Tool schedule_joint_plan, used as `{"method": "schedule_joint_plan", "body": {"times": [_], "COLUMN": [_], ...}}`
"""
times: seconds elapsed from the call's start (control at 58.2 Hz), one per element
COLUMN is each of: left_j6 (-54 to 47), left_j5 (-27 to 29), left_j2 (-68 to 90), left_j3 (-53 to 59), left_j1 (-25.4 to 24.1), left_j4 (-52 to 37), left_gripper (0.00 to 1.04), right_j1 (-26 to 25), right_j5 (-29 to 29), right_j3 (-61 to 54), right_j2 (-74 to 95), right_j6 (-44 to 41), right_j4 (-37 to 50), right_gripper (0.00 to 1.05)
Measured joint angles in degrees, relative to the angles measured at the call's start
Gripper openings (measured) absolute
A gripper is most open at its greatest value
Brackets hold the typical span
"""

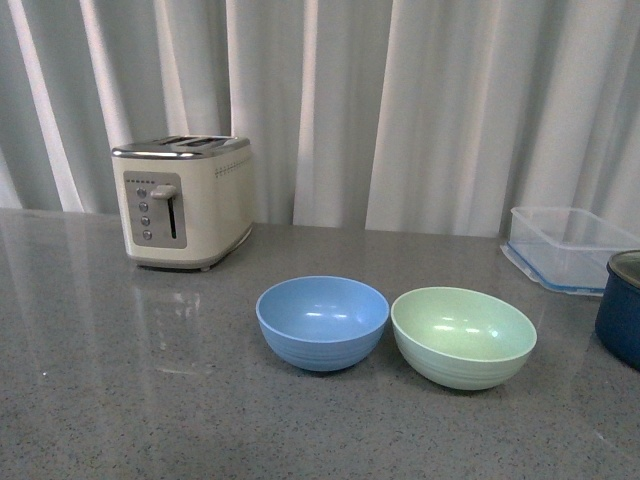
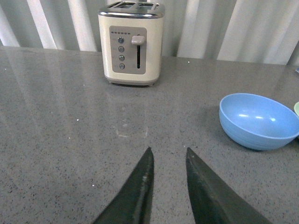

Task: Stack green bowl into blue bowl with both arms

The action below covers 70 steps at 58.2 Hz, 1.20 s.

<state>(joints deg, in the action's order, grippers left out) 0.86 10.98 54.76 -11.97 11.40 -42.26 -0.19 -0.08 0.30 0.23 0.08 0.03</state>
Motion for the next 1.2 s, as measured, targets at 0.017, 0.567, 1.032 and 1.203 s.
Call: {"method": "schedule_joint_plan", "body": {"times": [0.017,0.567,1.032,1.203], "left_j6": [-0.07,-0.44,-0.50,-0.50], "left_j5": [-0.52,-10.58,-10.97,-10.97], "left_j2": [-0.63,-20.26,-31.95,-36.68], "left_j3": [0.52,9.09,10.75,10.78], "left_j1": [-0.35,-11.21,-11.26,-11.26], "left_j4": [0.17,11.04,19.43,23.98], "left_gripper": [0.14,0.04,0.04,0.04], "right_j1": [0.00,0.00,0.00,0.00], "right_j5": [0.00,0.00,0.00,0.00], "right_j3": [0.00,0.00,0.00,0.00], "right_j2": [0.00,0.00,0.00,0.00], "right_j6": [0.00,0.02,0.02,0.00], "right_j4": [0.00,0.00,0.00,0.00], "right_gripper": [0.95,0.95,0.95,0.95]}}
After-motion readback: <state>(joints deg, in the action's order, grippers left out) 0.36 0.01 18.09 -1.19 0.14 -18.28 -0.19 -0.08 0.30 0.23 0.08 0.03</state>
